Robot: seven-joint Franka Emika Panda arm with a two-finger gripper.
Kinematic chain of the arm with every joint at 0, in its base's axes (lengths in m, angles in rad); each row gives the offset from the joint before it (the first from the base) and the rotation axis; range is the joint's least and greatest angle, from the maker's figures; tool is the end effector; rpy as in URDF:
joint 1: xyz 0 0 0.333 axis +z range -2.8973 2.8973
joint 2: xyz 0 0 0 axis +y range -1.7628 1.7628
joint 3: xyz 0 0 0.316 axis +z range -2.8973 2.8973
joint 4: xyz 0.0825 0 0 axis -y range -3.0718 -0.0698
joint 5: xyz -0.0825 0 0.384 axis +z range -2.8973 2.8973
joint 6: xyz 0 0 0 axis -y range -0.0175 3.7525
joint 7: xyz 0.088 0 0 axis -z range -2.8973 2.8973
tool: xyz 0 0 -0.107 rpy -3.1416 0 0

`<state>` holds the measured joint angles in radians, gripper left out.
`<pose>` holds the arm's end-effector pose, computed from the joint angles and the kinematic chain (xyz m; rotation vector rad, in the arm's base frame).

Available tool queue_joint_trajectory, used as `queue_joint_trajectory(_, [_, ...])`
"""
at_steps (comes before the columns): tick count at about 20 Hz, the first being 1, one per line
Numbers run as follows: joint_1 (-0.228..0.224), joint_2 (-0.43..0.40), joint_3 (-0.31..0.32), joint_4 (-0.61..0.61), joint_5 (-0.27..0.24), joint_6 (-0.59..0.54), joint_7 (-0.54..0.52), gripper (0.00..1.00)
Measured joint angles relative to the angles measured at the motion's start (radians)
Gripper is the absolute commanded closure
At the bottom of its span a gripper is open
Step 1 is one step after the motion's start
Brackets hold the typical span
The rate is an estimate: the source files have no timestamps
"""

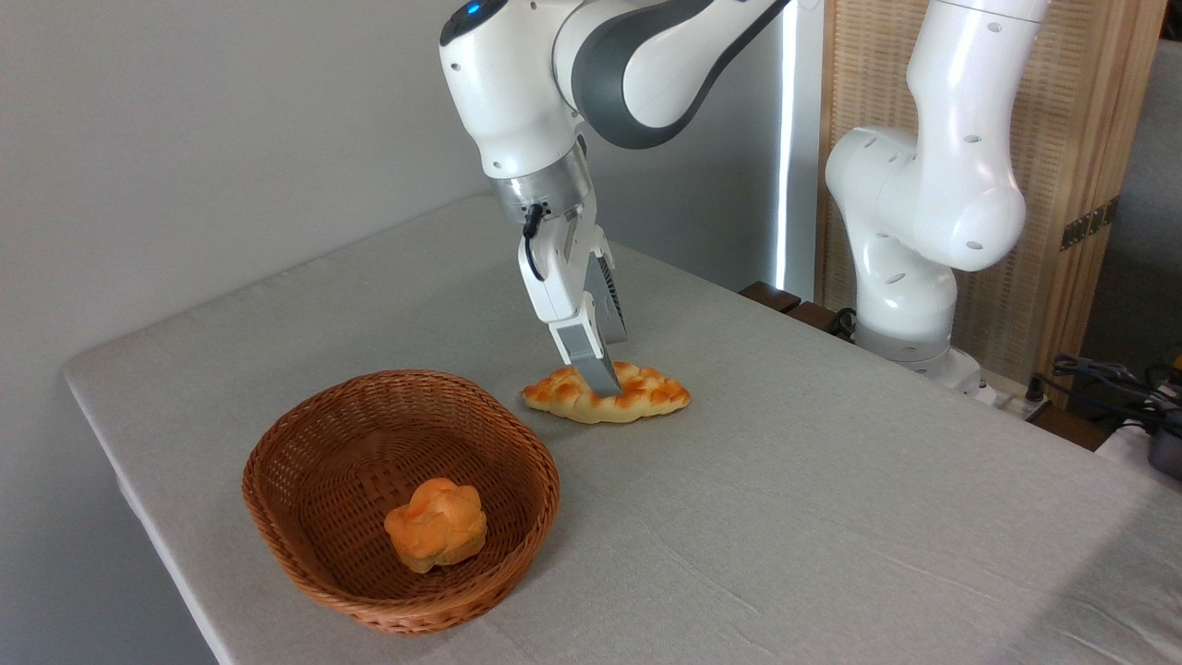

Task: Put bread into the basket
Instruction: 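Close the gripper around the middle of the braided bread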

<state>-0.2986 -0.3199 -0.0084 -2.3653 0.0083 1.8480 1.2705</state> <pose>0.4039 -0.1274 0.4346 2.1448 -2.1643 -0.2747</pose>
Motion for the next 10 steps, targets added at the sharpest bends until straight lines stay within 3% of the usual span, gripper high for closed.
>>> queue_joint_trajectory(6, [-0.002,0.01,0.0,-0.046,0.018,0.068,0.0,0.01])
queue_joint_trajectory(8, [-0.011,0.016,0.0,-0.053,0.02,0.085,0.0,0.23])
queue_joint_trajectory(10, [-0.014,0.021,0.0,-0.061,0.021,0.107,0.0,0.55])
